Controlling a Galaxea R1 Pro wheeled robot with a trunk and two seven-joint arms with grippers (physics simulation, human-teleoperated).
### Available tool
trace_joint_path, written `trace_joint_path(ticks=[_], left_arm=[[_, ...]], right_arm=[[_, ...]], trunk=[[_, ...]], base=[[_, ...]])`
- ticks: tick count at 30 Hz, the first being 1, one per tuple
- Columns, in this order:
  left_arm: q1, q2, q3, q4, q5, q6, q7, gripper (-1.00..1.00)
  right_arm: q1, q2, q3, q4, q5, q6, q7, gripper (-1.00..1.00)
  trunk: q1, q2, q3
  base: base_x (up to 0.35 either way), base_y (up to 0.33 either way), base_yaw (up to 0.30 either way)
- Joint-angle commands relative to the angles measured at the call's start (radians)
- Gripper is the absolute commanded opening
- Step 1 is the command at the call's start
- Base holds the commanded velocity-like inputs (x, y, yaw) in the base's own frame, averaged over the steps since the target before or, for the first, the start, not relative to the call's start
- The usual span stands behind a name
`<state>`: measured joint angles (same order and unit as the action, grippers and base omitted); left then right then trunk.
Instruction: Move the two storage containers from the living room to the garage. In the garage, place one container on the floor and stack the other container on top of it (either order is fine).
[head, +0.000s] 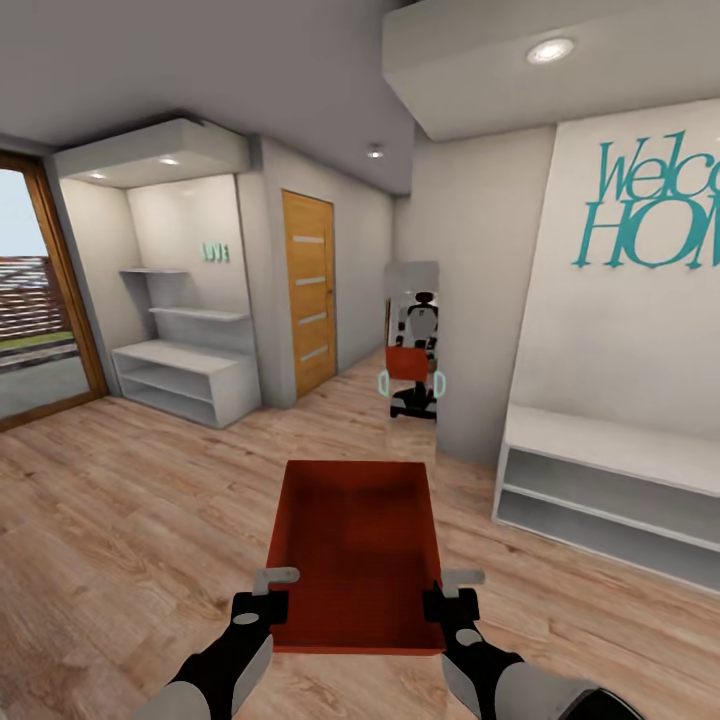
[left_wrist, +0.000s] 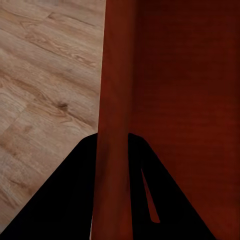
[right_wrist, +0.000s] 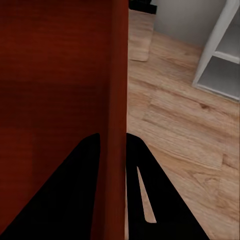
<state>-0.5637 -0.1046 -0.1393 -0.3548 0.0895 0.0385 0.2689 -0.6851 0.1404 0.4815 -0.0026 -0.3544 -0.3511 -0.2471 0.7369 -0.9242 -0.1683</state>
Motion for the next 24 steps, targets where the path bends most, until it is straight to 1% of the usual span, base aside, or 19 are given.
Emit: trace_joint_path(ticks=[1, 10, 14, 24], left_arm=[[-0.001, 0.000, 0.012, -0.004, 0.019, 0.004, 0.009, -1.00], [-0.001, 0.000, 0.012, -0.004, 0.019, 0.005, 0.008, -1.00], [-0.001, 0.001, 0.012, -0.004, 0.019, 0.005, 0.009, -1.00], [-0.001, 0.000, 0.012, -0.004, 0.019, 0.005, 0.009, -1.00]], right_arm=[[-0.001, 0.001, -0.044, -0.002, 0.017, 0.004, 0.012, -1.00], [-0.001, 0.001, -0.044, -0.002, 0.017, 0.004, 0.012, -1.00], [-0.001, 0.001, -0.045, -0.002, 0.017, 0.004, 0.012, -1.00], [-0.001, 0.001, -0.045, -0.002, 0.017, 0.004, 0.012, -1.00]], trunk=[[0.001, -0.001, -0.001], [0.001, -0.001, -0.001], [0.001, -0.001, -0.001], [0.001, -0.001, -0.001]], base=[[0.322, 0.000, 0.000], [0.322, 0.000, 0.021], [0.322, 0.000, 0.232], [0.322, 0.000, 0.293]])
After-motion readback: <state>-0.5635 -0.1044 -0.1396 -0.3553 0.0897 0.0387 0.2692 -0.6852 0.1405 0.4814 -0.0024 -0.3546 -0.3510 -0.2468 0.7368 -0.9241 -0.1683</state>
